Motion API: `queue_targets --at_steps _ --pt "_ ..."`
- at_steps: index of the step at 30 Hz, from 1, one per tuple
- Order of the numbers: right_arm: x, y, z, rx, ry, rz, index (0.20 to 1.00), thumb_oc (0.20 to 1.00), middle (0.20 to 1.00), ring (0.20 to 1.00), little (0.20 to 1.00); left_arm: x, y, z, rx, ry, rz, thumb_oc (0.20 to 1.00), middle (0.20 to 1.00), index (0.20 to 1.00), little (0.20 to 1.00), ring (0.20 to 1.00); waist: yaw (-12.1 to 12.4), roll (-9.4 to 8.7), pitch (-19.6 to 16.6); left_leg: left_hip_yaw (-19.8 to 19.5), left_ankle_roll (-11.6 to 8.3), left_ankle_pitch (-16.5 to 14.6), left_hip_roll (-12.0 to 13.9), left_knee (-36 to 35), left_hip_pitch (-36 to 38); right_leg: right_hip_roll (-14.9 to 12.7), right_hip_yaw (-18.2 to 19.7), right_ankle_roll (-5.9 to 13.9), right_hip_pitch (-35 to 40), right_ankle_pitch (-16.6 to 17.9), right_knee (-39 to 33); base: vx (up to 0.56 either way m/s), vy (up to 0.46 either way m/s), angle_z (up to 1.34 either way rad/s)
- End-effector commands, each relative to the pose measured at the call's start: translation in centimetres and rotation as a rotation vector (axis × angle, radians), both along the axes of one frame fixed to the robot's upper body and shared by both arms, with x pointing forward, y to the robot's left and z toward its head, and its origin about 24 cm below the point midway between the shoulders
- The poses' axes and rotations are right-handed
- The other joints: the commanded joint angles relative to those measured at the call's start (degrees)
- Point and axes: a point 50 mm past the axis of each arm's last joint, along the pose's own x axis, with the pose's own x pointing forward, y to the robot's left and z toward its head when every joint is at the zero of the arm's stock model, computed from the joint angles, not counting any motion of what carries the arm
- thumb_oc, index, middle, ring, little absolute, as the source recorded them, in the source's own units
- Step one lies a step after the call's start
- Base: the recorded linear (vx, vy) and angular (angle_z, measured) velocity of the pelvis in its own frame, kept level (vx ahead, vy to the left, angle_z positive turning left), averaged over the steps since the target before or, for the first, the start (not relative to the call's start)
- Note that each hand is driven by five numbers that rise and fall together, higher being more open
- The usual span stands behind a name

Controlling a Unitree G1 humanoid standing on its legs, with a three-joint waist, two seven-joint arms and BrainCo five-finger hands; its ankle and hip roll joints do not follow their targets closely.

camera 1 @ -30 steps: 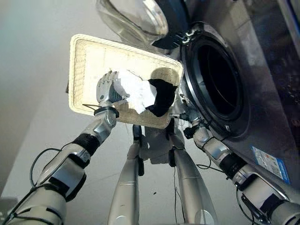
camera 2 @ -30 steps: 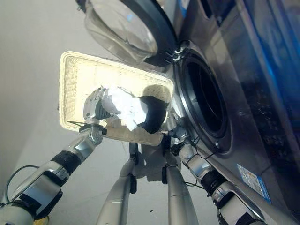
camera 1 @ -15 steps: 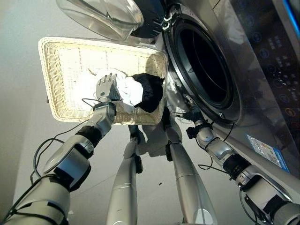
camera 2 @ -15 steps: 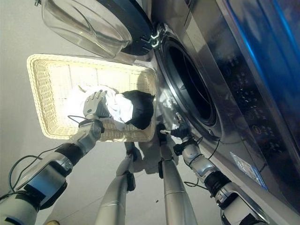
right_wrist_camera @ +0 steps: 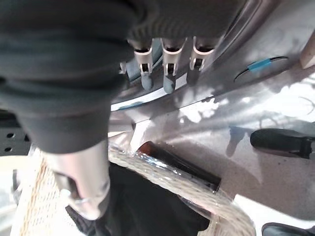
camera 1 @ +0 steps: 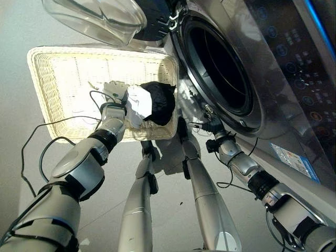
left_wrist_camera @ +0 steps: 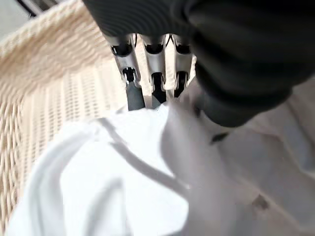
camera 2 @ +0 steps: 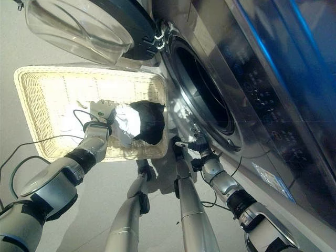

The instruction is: Put the clothes into the washing machine.

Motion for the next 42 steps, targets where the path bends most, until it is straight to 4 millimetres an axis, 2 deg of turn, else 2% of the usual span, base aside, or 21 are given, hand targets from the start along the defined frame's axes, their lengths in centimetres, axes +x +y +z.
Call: queue_targets --at_steps 1,6,8,13,15,17,19,22,23,25,26,29,30,31,32,33,36,39,42 --pt "-0.7 0.6 0.3 0.077 -0.034 0.032 1.000 1.000 1.000 1.000 1.000 -1.6 3.5 -3.0 -0.125 -0.034 0.085 0.200 0.200 0.200 0.200 0.200 1.75 0.28 -0.98 -0.40 -2.10 -0.14 -2.20 3.00 -0.34 1.45 -2.80 4.39 3.14 -1.91 -0.99 -0.05 -0.072 0.01" --pt "-0.7 0.1 0.4 0.080 -0.040 0.018 1.000 1.000 1.000 1.000 1.000 -2.1 4.8 -3.0 -0.192 -0.082 0.098 0.200 0.200 0.200 0.200 0.200 2.91 0.84 -0.98 -1.67 -2.10 0.33 -2.23 2.45 0.38 1.07 -3.83 4.32 4.10 -2.38 -0.66 -0.05 -0.077 0.09" --pt "-0.8 -0.2 0.7 0.102 -0.058 0.001 1.000 1.000 1.000 1.000 1.000 -2.9 5.8 -3.1 -0.293 -0.176 0.093 0.200 0.200 0.200 0.200 0.200 4.51 1.56 -0.98 -2.26 -2.10 1.03 -1.69 0.87 1.62 0.90 -5.17 4.25 5.35 -3.31 -0.13 -0.09 -0.146 0.14" --pt "-1.0 -0.7 1.1 0.113 -0.076 -0.016 1.000 1.000 1.000 1.000 1.000 -3.7 7.1 -2.1 -0.382 -0.299 0.081 0.200 0.200 0.200 0.200 0.200 6.10 2.54 -0.98 -3.25 -2.20 1.93 -1.36 -1.10 3.24 0.83 -6.14 4.09 6.76 -4.14 0.08 -0.06 -0.054 0.24" --pt "-1.0 -1.0 1.5 0.112 -0.089 -0.020 1.000 1.000 1.000 1.000 1.000 -4.1 7.6 -0.9 -0.446 -0.399 0.065 0.200 0.200 0.200 0.200 0.200 6.86 3.04 -0.98 -3.71 -2.17 2.40 -1.39 -1.63 3.59 0.66 -6.64 3.97 7.14 -4.11 -0.10 -0.07 -0.052 0.10" --pt "-1.1 -1.1 1.5 0.109 -0.093 -0.021 1.000 1.000 1.000 1.000 1.000 -4.4 7.9 -0.6 -0.476 -0.432 0.057 0.200 0.200 0.200 0.200 0.200 7.25 3.23 -0.98 -4.01 -2.14 2.29 -1.47 -1.67 3.97 0.50 -6.91 3.98 7.52 -4.24 -0.16 -0.05 -0.054 0.13" --pt "-1.5 -1.1 1.5 0.106 -0.110 -0.016 1.000 1.000 1.000 1.000 1.000 -5.4 7.8 0.4 -0.595 -0.549 -0.010 0.200 0.200 0.200 0.200 0.200 8.74 3.59 -0.98 -4.90 -2.00 1.55 -1.69 -1.70 5.37 0.02 -7.80 4.03 9.09 -4.88 -0.44 -0.07 -0.094 0.09" --pt "-1.6 -0.7 1.7 0.101 -0.132 -0.004 1.000 1.000 1.000 1.000 1.000 -5.9 7.4 1.1 -0.674 -0.598 -0.083 0.200 0.200 0.200 0.200 0.200 9.61 3.69 -0.98 -5.49 -1.88 1.27 -1.94 -1.72 5.85 -0.18 -8.36 4.06 9.73 -4.90 -0.79 -0.05 -0.091 0.17" --pt "-1.7 -0.4 2.0 0.096 -0.151 0.011 1.000 1.000 1.000 1.000 1.000 -6.1 6.8 1.6 -0.769 -0.608 -0.150 0.200 0.200 0.200 0.200 0.200 10.27 3.79 -0.98 -5.77 -1.78 1.16 -2.03 -1.68 6.05 -0.30 -8.73 3.99 10.04 -5.00 -0.85 -0.03 -0.060 0.13" --pt "-1.7 -0.2 2.4 0.094 -0.165 0.019 1.000 1.000 1.000 1.000 1.000 -6.2 6.4 2.2 -0.814 -0.617 -0.194 0.200 0.200 0.200 0.200 0.200 10.56 3.85 -0.98 -5.90 -1.73 1.56 -2.13 -1.67 5.61 -0.43 -8.91 3.99 9.77 -4.52 -1.09 -0.05 -0.074 0.07" --pt "-1.8 0.6 3.3 0.077 -0.204 0.064 1.000 1.000 1.000 1.000 1.000 -6.6 4.0 2.8 -1.040 -0.556 -0.374 0.200 0.200 0.200 0.200 0.200 11.56 4.12 -0.98 -6.49 -1.48 1.26 -2.44 -1.56 6.16 -0.59 -9.58 4.03 10.49 -4.78 -1.00 -0.04 -0.086 0.09" --pt "-1.9 1.3 3.9 0.059 -0.240 0.101 1.000 1.000 1.000 1.000 1.000 -7.1 2.0 3.0 -1.163 -0.478 -0.512 0.200 0.200 0.200 0.200 0.200 12.20 4.47 -0.98 -6.83 -1.21 0.80 -2.65 -1.65 6.83 -0.59 -10.07 4.09 11.13 -5.40 -0.69 -0.02 -0.065 0.15" --pt "-1.9 1.8 4.4 0.043 -0.270 0.126 1.000 1.000 1.000 1.000 1.000 -7.4 0.9 3.4 -1.214 -0.430 -0.596 0.200 0.200 0.200 0.200 0.200 12.49 4.59 -0.98 -7.00 -1.07 1.42 -2.85 -1.91 6.44 -0.60 -10.30 4.04 10.93 -4.81 -1.02 -0.02 -0.079 0.16" --pt "-2.1 2.7 5.2 -0.012 -0.322 0.177 1.000 1.000 1.000 1.000 1.000 -8.1 -1.3 3.9 -1.289 -0.324 -0.743 0.200 0.200 0.200 0.200 0.200 13.06 5.02 -0.98 -7.34 -0.88 1.05 -3.00 -2.30 7.41 -0.61 -10.67 4.09 11.86 -5.48 -0.81 -0.05 -0.060 0.13" --pt "-2.1 2.8 5.5 -0.024 -0.337 0.188 1.000 1.000 1.000 1.000 1.000 -8.2 -1.5 4.1 -1.295 -0.316 -0.767 0.200 0.200 0.200 0.200 0.200 13.08 5.06 -0.98 -7.34 -0.87 1.54 -3.02 -2.42 6.98 -0.61 -10.71 4.05 11.50 -4.98 -0.99 -0.01 -0.064 0.06" --pt "-2.2 3.6 6.2 -0.081 -0.375 0.226 1.000 1.000 1.000 1.000 1.000 -8.6 -2.9 4.6 -1.318 -0.272 -0.840 0.200 0.200 0.200 0.200 0.200 13.38 5.28 -0.98 -7.46 -0.78 1.19 -3.12 -2.64 7.82 -0.50 -10.88 4.10 12.28 -5.58 -0.76 -0.04 -0.032 0.03" --pt "-2.1 4.1 7.0 -0.132 -0.419 0.250 1.000 1.000 1.000 1.000 1.000 -8.8 -3.7 5.4 -1.339 -0.258 -0.894 0.200 0.200 0.200 0.200 0.200 13.55 5.36 -0.98 -7.45 -0.77 1.76 -3.16 -2.90 7.66 -0.50 -11.06 4.11 12.21 -5.08 -0.97 -0.02 -0.035 0.04" --pt "-2.2 5.3 8.5 -0.208 -0.510 0.286 1.000 1.000 1.000 1.000 1.000 -9.1 -5.2 6.3 -1.424 -0.177 -0.998 0.200 0.200 0.200 0.200 0.200 13.96 5.54 -0.98 -7.61 -0.75 1.79 -3.25 -3.44 8.93 -0.62 -11.28 4.29 13.56 -5.43 -1.03 -0.02 -0.044 0.01" --pt "-2.2 6.1 9.6 -0.217 -0.547 0.310 1.000 1.000 1.000 1.000 1.000 -9.1 -6.4 6.5 -1.466 -0.083 -1.026 0.200 0.200 0.200 0.200 0.200 14.11 5.76 -0.98 -7.77 -0.83 1.85 -3.31 -3.71 10.05 -0.68 -11.35 4.34 14.74 -5.72 -0.88 0.00 -0.013 0.01"
